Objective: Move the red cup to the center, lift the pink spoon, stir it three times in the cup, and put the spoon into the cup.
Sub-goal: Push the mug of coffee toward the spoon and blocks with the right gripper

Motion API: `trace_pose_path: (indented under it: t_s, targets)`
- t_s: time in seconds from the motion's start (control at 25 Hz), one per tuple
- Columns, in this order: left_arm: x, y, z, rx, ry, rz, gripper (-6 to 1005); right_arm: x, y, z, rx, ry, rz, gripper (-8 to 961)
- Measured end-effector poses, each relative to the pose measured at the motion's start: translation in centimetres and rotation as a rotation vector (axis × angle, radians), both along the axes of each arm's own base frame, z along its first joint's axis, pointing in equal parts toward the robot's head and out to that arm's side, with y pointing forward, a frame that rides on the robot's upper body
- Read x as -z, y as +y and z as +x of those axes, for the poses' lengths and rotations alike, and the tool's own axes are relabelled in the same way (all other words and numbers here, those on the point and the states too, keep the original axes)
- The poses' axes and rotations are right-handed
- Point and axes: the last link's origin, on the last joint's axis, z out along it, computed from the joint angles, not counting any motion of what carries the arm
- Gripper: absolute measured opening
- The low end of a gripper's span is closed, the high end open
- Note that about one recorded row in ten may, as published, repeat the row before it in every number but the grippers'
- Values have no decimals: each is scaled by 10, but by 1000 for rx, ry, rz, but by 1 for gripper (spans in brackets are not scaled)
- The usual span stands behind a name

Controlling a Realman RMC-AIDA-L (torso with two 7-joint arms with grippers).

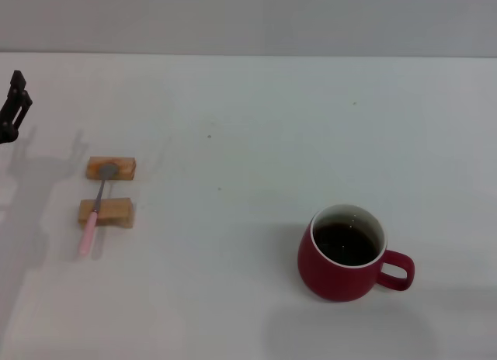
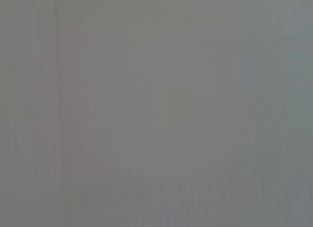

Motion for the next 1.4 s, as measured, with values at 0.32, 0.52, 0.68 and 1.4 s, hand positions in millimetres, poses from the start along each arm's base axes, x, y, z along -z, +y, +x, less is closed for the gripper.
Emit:
trace_pose_path:
  t_s: [0.32,0.52,0.68,1.4]
  targets:
    - [4,1,4,20,5,-15,811,3,-10,1,22,-11,-8,524]
    - [5,3,5,21,7,-23,811,20,-6,-2,17,8,-117,431]
    - [6,0,3,12,8,-27,811,35,0,-1,25,13,-222,244]
    - [8,5,4,2,9,-42,811,51,2,-8,13,56,-301,-1]
